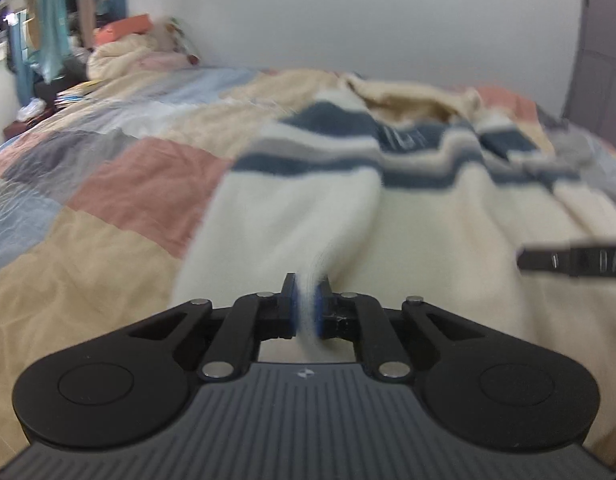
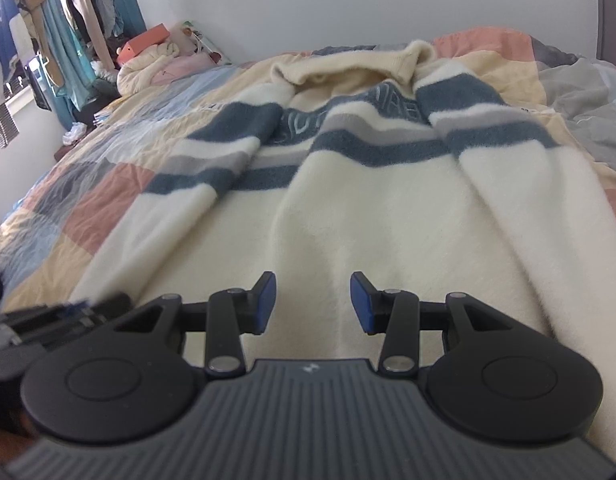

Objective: Fold large clothes

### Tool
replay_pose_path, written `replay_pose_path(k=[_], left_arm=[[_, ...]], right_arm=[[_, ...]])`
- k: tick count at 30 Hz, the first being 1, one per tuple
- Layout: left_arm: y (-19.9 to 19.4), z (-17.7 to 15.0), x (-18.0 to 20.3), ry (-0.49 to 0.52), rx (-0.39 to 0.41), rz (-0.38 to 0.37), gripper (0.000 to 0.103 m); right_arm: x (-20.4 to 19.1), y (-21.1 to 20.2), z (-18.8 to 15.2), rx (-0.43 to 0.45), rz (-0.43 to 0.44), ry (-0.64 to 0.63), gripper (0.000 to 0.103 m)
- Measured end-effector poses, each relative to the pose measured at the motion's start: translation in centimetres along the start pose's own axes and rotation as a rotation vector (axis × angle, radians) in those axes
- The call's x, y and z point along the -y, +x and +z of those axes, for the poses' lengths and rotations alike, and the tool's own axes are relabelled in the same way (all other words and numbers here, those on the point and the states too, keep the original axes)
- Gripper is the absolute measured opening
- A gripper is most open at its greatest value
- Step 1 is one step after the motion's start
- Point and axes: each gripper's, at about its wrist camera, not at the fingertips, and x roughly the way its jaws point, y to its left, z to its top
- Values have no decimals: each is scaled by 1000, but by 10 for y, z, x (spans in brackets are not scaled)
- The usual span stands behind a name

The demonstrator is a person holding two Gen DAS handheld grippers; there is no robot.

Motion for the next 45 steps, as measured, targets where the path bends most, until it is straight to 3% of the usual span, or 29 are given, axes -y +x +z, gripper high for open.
replay_pose_path(k=[4,12,16,19,22,26,30,34,35,37,39,42,45], left_arm=[[-6,27,-37,-128,71,44,9],[34,113,-128,-219,136,219,8],[70,134,-162,-270,100,194,8],[94,138,-175,-265,90,227,8],[114,135,-192,-320,84,241,8],[136,121,-205,-297,55,280,8],[162,107,-214,-306,-12,270,9],[160,107,-207,-277,-12,255,10],[157,109,-204,-266,-7,243,12],[147,111,-197,-243,8,218,40],[130,111,-184,-192,61,194,54],[106,115,-165,-126,110,173,56],[77,116,-143,-120,145,121,56]], right_arm=[[1,1,1,-3,-6,-1,44],[0,5,3,-2,-24,-14,44],[7,5,7,15,-59,-1,44],[13,8,7,4,-86,20,44],[14,13,5,-14,-100,18,44],[13,22,8,-3,-142,0,43],[14,26,15,20,-173,-4,44],[24,24,26,32,-192,45,44],[26,21,27,45,-206,52,44],[32,16,31,73,-240,60,44],[40,10,34,91,-273,89,45],[56,2,38,132,-293,151,69],[67,2,42,120,-300,169,70]])
